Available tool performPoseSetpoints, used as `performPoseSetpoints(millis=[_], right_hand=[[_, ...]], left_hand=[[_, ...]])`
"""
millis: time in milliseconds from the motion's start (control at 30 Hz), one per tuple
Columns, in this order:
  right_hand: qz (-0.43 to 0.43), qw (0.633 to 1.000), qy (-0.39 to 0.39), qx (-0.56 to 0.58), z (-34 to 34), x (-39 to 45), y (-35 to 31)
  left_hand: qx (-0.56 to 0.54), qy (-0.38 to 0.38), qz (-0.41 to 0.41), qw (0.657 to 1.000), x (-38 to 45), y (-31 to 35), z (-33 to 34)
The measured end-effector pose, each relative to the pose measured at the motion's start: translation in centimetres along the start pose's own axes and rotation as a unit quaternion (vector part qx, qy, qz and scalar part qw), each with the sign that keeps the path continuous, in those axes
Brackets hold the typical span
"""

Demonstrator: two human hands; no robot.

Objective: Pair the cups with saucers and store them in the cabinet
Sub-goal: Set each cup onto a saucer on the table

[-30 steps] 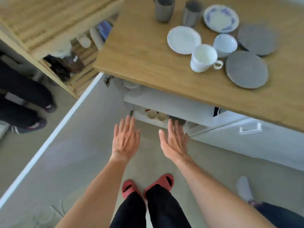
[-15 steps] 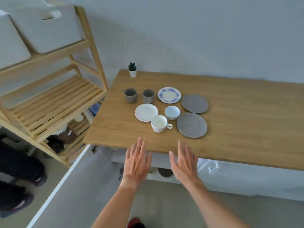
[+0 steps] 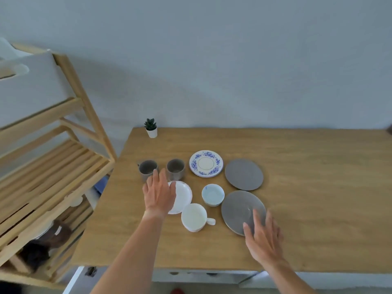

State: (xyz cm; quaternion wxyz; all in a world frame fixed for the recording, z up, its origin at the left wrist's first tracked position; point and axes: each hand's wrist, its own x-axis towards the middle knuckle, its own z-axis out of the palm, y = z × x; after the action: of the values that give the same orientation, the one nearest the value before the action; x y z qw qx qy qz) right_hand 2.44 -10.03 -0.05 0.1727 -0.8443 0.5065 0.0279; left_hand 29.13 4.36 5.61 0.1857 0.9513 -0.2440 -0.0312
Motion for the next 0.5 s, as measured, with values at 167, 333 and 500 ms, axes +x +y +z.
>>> performPoseSetpoints(millis=[167,333,500], right_hand=[[0.017,1.0,-0.004,-0.005,0.2,3.0,0.5],[-0.009,1.0,0.011,-0.011,0.4,3.6,1.1],[-0.043,0.999,0.026,-0.021,0.0,5.7,2.0]], left_hand=[[0.052,-0.022,0.015,0.998,5.5,1.2,1.0],[0.106,-0.053,-0.006,0.993,8.4,2.4,2.3],[0.085,-0.038,-0.05,0.994,9.7,4.0,3.3]])
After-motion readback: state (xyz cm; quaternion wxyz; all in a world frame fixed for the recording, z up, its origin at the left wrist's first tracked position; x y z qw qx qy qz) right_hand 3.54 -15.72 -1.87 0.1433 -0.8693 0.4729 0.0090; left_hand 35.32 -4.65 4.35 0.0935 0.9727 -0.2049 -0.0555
